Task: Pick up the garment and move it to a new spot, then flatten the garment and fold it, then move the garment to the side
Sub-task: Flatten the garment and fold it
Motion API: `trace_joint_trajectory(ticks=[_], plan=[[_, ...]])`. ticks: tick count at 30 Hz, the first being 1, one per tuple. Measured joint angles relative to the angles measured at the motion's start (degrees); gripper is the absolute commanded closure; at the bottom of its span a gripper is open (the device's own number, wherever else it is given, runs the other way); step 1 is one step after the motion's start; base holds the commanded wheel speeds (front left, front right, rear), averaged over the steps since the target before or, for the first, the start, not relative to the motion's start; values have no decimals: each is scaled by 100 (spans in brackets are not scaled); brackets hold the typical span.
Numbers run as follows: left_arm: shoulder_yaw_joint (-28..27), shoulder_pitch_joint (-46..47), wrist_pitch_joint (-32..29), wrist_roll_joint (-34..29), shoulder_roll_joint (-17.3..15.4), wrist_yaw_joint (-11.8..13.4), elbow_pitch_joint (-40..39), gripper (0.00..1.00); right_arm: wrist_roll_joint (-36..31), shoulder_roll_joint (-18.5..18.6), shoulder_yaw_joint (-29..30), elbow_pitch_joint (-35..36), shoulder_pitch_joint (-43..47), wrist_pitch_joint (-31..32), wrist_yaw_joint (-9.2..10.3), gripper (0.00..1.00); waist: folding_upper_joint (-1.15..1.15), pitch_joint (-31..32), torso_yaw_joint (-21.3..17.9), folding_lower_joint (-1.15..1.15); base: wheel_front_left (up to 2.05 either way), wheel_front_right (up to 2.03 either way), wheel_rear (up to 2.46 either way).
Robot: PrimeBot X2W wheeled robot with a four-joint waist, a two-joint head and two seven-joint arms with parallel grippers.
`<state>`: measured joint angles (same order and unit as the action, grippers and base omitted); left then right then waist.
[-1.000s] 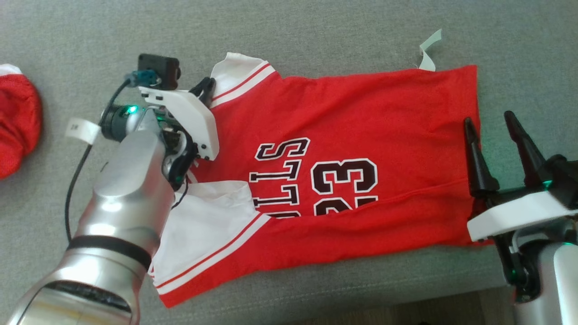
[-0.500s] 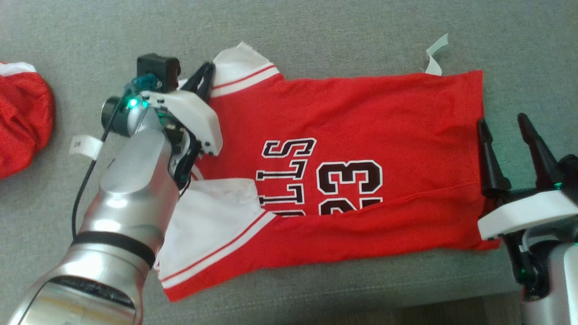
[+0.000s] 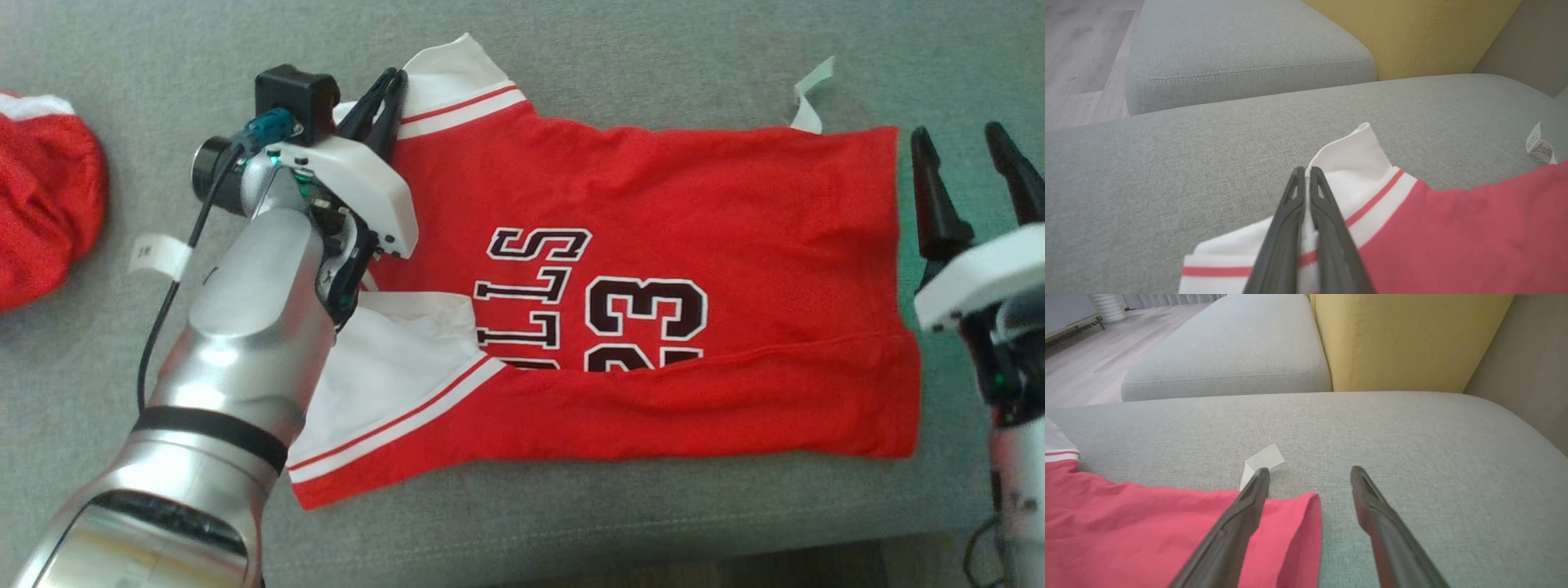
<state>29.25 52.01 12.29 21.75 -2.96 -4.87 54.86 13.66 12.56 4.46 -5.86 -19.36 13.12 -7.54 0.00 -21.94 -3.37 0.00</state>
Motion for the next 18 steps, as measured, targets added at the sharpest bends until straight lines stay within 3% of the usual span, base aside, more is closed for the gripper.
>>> trace_joint_trajectory(ticks=[11,12,13,15,18], plan=[[156,-4,11,3,38,0,-326,100,436,299,-216,-1647,-847,788,0,0,0,-169,236,0,0,0,0],[162,-4,23,3,43,0,-353,100,450,309,-247,-1760,-916,864,0,8,0,-186,253,0,0,0,0],[165,-5,44,3,45,0,-380,100,455,320,-277,-1879,-994,928,0,29,0,-204,270,0,0,0,0],[171,-9,44,9,49,0,-443,100,544,376,-356,-2052,-1128,1009,0,100,0,-229,301,0,0,0,0],[174,-12,49,40,48,3,-497,100,610,453,-398,-2193,-1296,964,0,100,0,-252,332,0,0,0,0]])
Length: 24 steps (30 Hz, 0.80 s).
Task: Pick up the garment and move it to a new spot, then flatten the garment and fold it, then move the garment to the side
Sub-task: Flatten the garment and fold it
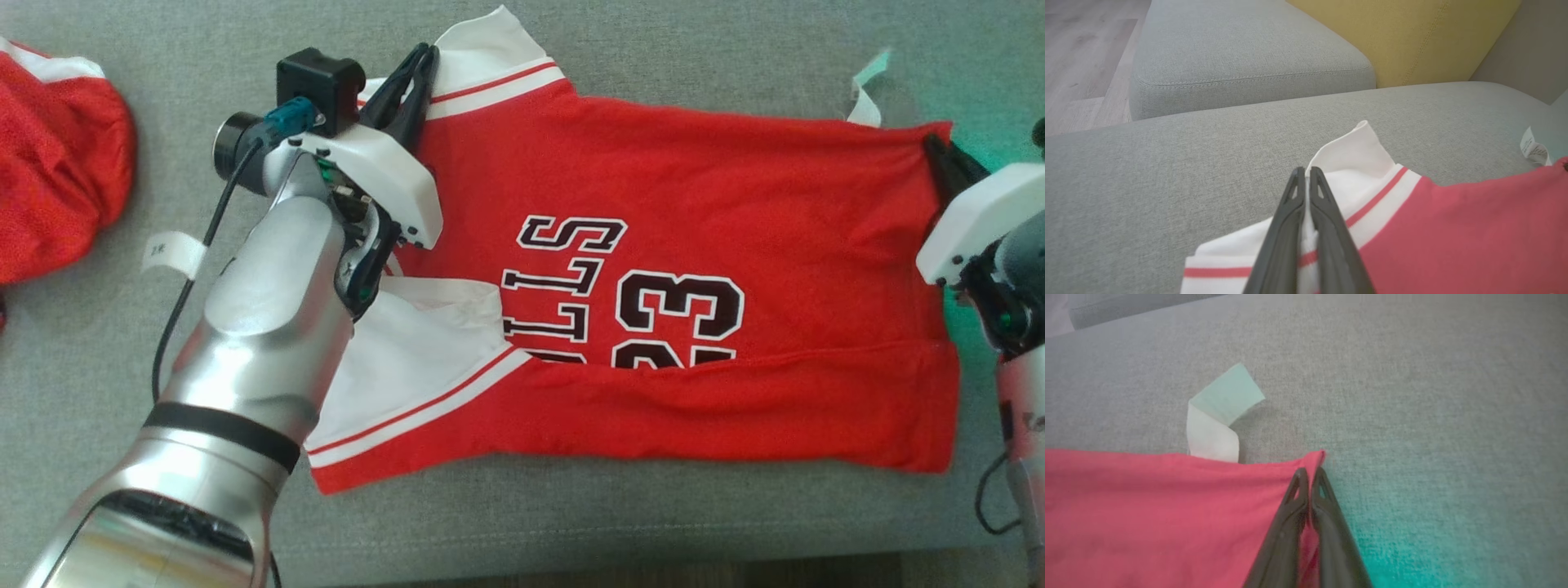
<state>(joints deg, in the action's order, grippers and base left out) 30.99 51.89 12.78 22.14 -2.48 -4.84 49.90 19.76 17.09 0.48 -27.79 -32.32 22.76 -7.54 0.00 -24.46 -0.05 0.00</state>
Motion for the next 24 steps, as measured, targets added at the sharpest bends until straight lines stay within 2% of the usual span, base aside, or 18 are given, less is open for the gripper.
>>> trace_joint_trajectory(ticks=[6,14,24], plan=[[-9,-66,94,21,-37,99,-313,100,120,32,-20,-19,-24,-732,0,100,0,51,17,0,0,0,0],[-111,-624,148,22,-256,321,-1226,100,335,157,-65,590,104,-1477,0,100,0,192,14,0,0,0,0],[-158,-2124,151,20,-684,641,-3080,100,445,138,-25,1751,1528,-1710,0,100,0,371,40,0,0,0,0]])
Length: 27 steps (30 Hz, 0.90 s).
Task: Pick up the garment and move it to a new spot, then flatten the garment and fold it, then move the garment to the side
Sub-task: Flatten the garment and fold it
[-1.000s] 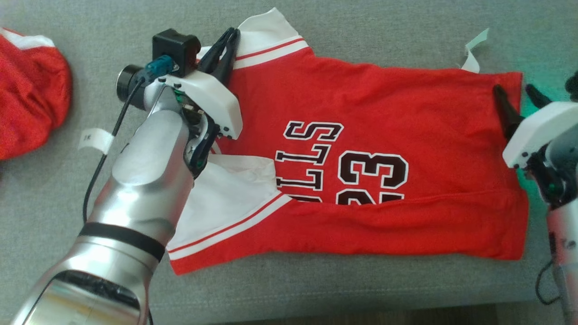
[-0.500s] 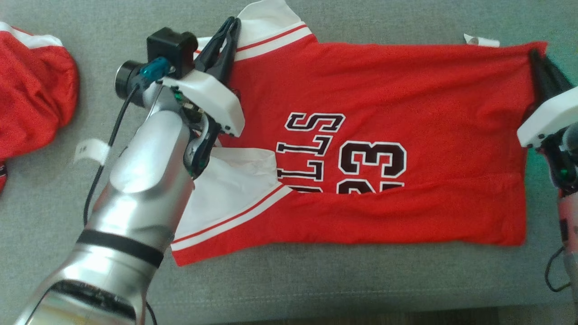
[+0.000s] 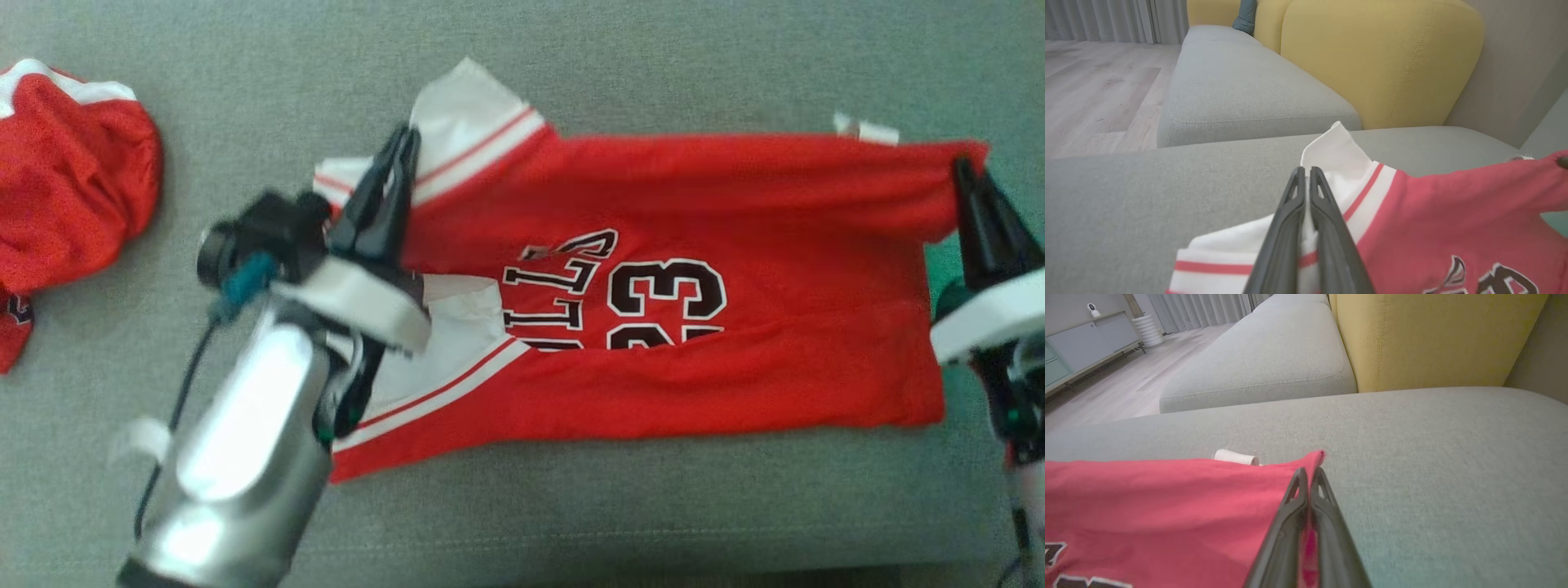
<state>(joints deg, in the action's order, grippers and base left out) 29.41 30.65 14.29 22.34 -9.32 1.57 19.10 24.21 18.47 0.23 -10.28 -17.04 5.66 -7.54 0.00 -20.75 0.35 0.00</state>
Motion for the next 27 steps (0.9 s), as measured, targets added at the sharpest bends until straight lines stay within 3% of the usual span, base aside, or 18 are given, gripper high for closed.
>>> trace_joint_trajectory(ticks=[9,20,21,24,25,26,27], plan=[[210,-1249,-394,115,-285,218,-1009,100,-250,-153,78,458,740,30,0,100,0,90,-64,0,0,0,0],[352,-1748,-509,154,-411,302,-1280,100,-879,-294,22,801,1268,-121,0,97,0,42,-72,0,0,0,0],[361,-1788,-503,154,-421,321,-1280,100,-920,-334,32,838,1358,-120,0,89,0,45,-74,0,0,0,0],[398,-1899,-461,153,-470,347,-1272,100,-1001,-403,51,965,1608,-113,0,77,0,68,-88,0,0,0,0],[427,-1918,-461,152,-494,346,-1260,100,-1031,-413,55,1002,1687,-112,0,51,0,78,-94,0,0,0,0],[456,-1946,-460,152,-512,346,-1251,100,-1054,-446,77,1047,1766,-109,0,18,0,88,-101,0,0,0,0],[483,-1983,-454,152,-516,346,-1238,72,-1078,-487,96,1087,1840,-103,0,0,0,98,-107,0,0,0,0]])
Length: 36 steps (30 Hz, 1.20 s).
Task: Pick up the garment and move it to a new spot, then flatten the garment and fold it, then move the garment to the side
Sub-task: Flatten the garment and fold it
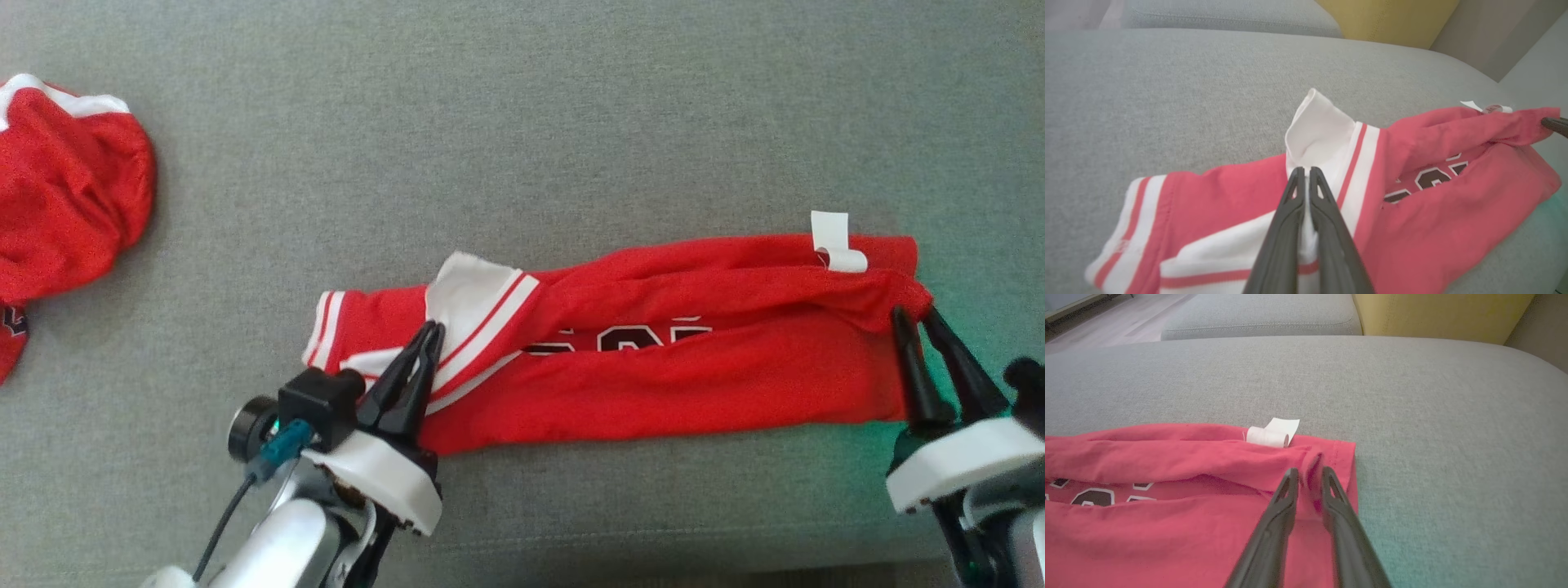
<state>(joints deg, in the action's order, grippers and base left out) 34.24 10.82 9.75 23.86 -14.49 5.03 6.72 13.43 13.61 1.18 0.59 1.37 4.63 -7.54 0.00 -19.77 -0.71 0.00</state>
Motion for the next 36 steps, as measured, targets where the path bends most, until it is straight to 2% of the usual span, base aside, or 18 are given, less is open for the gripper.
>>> trace_joint_trajectory(ticks=[1,2,9,14,19,25,31,36], plan=[[25,-33,-12,1,0,0,26,30,0,-56,42,40,76,1,0,0,0,11,-4,0,0,0,0],[32,-67,-15,1,-2,-1,48,0,-18,-94,76,65,138,45,0,0,0,24,-5,0,0,0,0],[43,-255,-7,-1,-127,20,98,0,-91,-390,287,361,534,104,0,0,0,168,12,0,0,0,0],[-36,-375,222,-1,-152,197,-12,0,-175,-536,347,760,619,38,0,0,0,336,-8,0,0,0,0],[-510,-439,398,1,-149,535,-336,0,-353,-594,345,1115,563,35,0,0,0,520,-44,0,0,0,0],[-1110,-475,447,59,-182,870,-532,0,-393,-590,248,1198,262,42,0,0,0,715,-64,0,0,0,0],[-1447,-723,454,60,-294,968,-652,0,-393,-588,69,1161,250,45,0,0,0,948,-81,0,0,0,0],[-1493,-1028,454,62,-326,1011,-682,0,-385,-588,-27,1099,280,44,0,0,0,1084,-101,0,0,0,0]])
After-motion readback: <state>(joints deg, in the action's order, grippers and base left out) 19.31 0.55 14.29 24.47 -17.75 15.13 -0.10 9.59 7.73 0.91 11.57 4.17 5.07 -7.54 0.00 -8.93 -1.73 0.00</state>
